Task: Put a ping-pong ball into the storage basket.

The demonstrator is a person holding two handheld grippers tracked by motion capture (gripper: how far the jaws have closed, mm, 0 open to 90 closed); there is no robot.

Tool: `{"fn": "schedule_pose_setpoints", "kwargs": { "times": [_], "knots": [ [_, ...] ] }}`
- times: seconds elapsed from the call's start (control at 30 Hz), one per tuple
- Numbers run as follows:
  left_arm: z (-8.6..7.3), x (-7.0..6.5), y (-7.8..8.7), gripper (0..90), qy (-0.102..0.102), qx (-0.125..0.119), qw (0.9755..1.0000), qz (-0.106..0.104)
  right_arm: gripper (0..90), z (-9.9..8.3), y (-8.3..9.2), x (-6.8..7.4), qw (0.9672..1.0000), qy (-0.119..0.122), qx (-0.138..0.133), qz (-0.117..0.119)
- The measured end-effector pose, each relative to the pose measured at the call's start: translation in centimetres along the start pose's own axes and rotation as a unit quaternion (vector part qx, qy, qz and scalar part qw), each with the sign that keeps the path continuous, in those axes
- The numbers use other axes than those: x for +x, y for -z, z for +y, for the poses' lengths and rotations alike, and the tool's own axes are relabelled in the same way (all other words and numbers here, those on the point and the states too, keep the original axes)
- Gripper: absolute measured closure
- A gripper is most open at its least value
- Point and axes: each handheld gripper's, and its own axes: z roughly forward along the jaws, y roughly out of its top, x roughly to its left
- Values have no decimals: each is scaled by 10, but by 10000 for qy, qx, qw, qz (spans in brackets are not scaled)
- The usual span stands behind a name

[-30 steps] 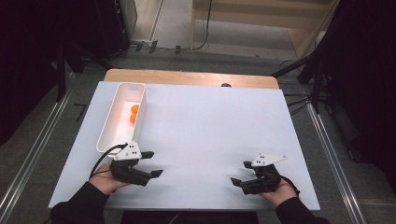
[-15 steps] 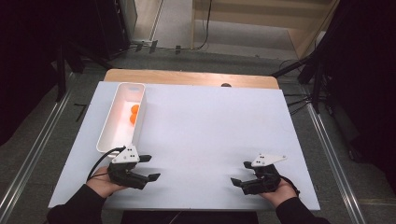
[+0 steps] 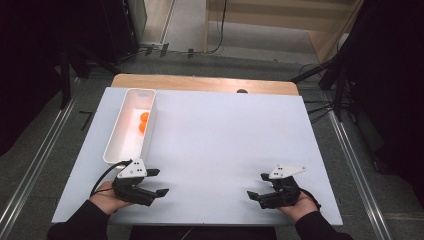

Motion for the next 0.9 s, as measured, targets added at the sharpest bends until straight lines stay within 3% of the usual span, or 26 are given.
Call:
{"fn": "schedule_pose_setpoints", "kwargs": {
  "times": [0.9],
  "knots": [
    [0,0,-2,268,-44,76,10000,-3,156,0,-1,0,10000,16,28,-6]
  ]
}}
